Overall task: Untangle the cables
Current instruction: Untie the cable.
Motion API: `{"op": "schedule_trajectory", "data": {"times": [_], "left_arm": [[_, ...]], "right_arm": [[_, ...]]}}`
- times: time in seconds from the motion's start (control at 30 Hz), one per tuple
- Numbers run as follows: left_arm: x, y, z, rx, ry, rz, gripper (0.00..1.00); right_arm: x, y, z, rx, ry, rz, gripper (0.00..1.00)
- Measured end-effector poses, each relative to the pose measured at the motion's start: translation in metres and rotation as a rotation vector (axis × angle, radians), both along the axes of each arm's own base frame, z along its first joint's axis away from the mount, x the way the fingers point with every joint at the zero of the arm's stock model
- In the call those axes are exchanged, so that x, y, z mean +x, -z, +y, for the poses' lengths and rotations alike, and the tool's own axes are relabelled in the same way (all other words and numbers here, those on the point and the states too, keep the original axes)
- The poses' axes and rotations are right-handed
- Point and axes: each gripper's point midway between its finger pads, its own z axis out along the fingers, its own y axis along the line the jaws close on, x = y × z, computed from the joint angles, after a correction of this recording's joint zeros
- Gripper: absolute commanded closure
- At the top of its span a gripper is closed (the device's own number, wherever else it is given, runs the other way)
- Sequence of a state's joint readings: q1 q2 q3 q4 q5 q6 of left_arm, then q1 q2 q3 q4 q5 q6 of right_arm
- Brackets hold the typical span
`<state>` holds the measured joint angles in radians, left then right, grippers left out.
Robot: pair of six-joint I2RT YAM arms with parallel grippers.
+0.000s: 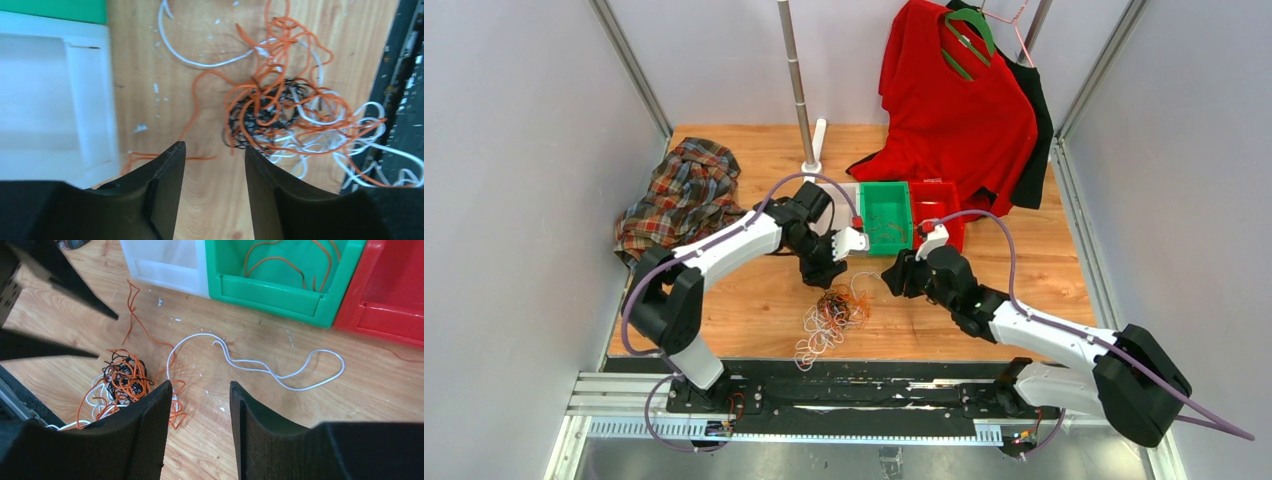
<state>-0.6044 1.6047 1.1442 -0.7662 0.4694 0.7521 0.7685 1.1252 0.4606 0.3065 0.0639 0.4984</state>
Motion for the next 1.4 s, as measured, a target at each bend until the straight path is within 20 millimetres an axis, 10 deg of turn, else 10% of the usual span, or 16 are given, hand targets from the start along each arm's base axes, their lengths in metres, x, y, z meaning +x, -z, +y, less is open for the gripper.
{"op": "schedule_trajectory", "data": {"times": [0.13, 0.4, 0.73, 1.07, 1.4], "left_arm": [[0.016, 0.006, -0.001, -0.022, 0.006, 0.02, 0.52], [-0.013, 0.008, -0.004, -0.081, 0.112, 0.143, 0.34], [-0.018, 0.014, -0.005, -0.083, 0.118, 0.181, 0.79], [-0.018, 0.022, -0.004, -0.054, 0.098, 0.169, 0.6], [-0.014, 0.026, 0.0, -0.003, 0.064, 0.13, 0.99]], "right_arm": [[-0.003, 0.0, 0.002, 0.011, -0.003, 0.006, 0.55], [-0.004, -0.011, 0.002, 0.037, -0.007, -0.018, 0.55], [-0.005, -0.03, 0.002, 0.079, -0.008, -0.058, 0.74], [-0.008, -0.041, -0.002, 0.1, -0.006, -0.078, 0.7], [-0.011, -0.053, -0.005, 0.118, -0.005, -0.103, 0.82]]}}
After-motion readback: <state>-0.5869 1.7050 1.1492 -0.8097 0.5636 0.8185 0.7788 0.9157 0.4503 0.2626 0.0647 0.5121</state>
